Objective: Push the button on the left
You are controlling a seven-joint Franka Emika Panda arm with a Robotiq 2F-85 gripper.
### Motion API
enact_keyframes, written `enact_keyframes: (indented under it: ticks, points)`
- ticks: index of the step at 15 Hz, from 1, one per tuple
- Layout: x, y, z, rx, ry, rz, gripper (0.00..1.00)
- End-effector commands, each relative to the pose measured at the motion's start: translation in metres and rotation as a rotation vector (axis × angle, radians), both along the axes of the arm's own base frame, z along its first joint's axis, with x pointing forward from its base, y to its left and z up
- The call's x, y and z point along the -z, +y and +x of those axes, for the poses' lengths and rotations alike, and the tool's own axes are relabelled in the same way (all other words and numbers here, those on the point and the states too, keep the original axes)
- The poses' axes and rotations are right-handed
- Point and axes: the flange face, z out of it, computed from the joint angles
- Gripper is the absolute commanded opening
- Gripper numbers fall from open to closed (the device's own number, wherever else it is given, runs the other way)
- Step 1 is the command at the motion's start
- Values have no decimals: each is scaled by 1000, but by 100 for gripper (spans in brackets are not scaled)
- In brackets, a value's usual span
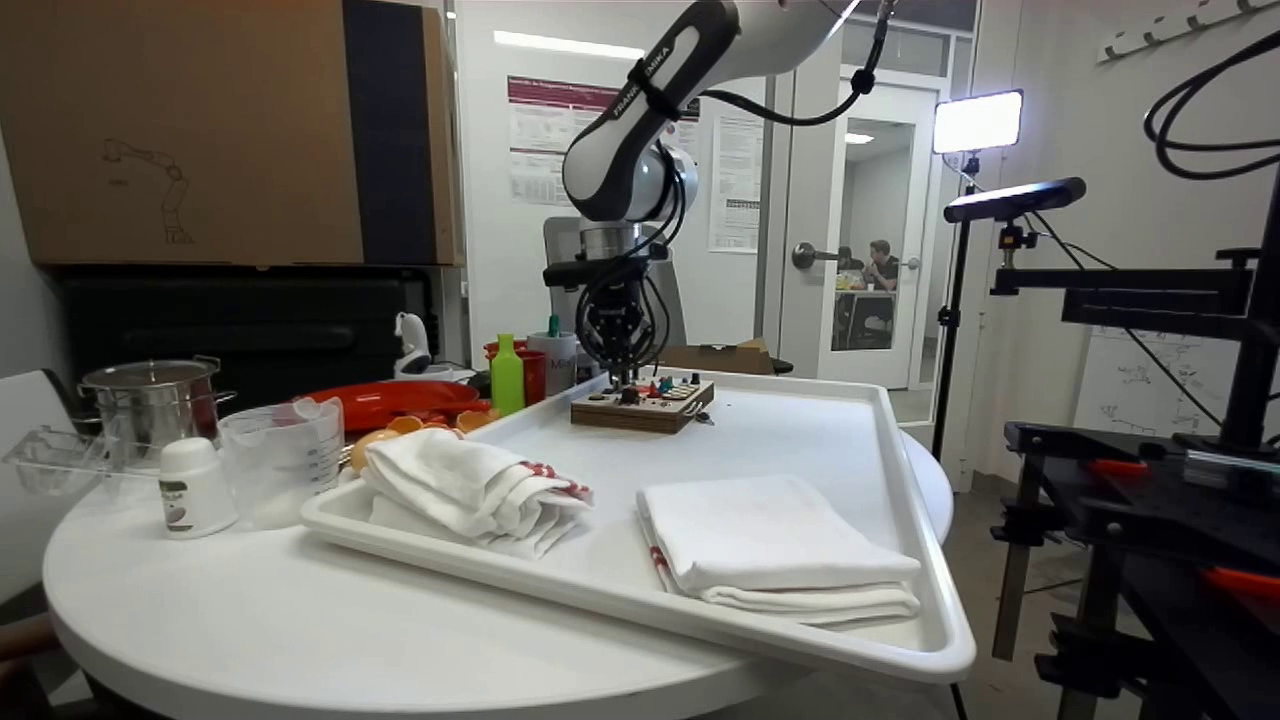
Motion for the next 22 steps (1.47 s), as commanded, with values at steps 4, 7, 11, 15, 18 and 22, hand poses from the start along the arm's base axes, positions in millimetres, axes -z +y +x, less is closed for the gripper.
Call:
enact_keyframes:
  ticks: [4,7,11,15,18,22]
  points:
    - [-15,1,7,20,-38,21,0]
    - [-38,6,11,18,-62,22,0]
    - [-86,10,8,13,-87,-9,0]
    - [-142,21,-2,-22,-178,-8,27]
    - [-180,33,-21,-9,-212,-3,47]
    - [-211,58,-59,25,-190,-18,77]
